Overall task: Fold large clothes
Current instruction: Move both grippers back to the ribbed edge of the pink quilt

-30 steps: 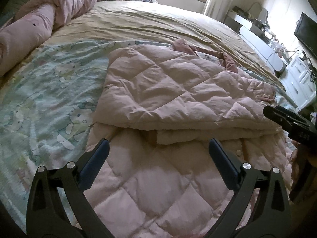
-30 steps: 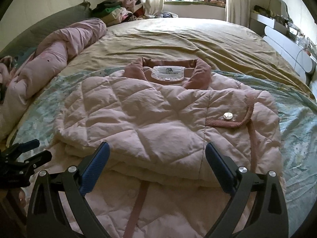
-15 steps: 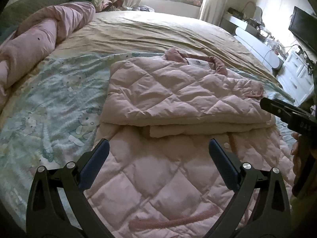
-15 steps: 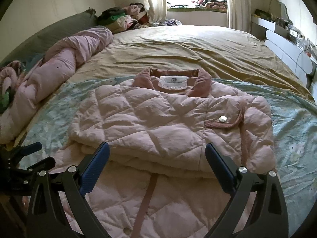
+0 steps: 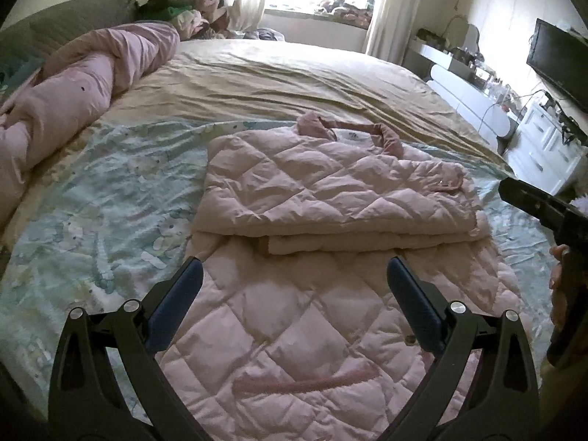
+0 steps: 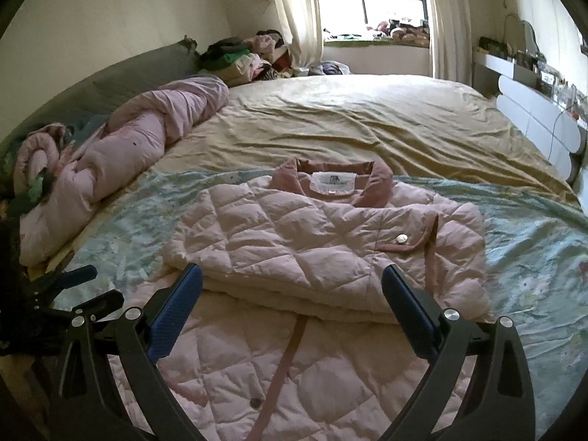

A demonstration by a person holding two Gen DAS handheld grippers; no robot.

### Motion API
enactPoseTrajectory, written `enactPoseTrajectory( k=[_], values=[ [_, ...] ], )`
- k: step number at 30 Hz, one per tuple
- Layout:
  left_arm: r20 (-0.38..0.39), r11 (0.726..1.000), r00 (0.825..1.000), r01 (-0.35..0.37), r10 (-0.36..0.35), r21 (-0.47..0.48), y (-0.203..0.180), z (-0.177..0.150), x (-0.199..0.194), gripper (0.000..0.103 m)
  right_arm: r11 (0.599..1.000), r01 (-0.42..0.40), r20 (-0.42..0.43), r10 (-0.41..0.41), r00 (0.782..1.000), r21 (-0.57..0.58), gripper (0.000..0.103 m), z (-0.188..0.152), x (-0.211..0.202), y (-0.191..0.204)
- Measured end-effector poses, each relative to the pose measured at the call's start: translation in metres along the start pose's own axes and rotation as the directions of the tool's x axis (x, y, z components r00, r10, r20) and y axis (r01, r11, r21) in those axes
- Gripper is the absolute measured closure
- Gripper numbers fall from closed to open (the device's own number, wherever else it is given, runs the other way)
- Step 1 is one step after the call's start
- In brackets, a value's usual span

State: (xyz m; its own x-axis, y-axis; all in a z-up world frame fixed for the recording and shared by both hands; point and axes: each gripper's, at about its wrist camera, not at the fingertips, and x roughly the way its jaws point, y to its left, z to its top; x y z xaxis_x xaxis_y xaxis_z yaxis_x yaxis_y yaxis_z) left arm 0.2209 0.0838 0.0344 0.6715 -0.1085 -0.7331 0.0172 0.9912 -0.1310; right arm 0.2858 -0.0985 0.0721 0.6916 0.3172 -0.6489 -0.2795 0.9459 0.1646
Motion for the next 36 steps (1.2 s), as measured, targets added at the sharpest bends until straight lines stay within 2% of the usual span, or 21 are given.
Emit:
enactPoseTrajectory(
  k=[16,23,36],
  values=[
    [0.086,0.999,0.996,-0.002,-0.002,0.045,-0.014,-0.017,-0.055,0.009,1.000,-0.010,0.062,0.011,0.998,-0.022,0.005,-0.018,-0.059,0.004],
    [0.092,0.998,0.996,-0.018,0.013,0.053,-0.016,-0.039,-0.064,0.009,0.999,0.000,0.065,0.003,0.998,-0.040,0.004,-0.039,-0.078,0.002],
    [0.054,0.994,0.998,-0.045,0.040,0.097,-0.032,-0.078,-0.062,0.009,0.999,0.031,0.035,-0.029,0.999,-0.034,0.004,-0.072,-0.090,-0.017]
  ],
)
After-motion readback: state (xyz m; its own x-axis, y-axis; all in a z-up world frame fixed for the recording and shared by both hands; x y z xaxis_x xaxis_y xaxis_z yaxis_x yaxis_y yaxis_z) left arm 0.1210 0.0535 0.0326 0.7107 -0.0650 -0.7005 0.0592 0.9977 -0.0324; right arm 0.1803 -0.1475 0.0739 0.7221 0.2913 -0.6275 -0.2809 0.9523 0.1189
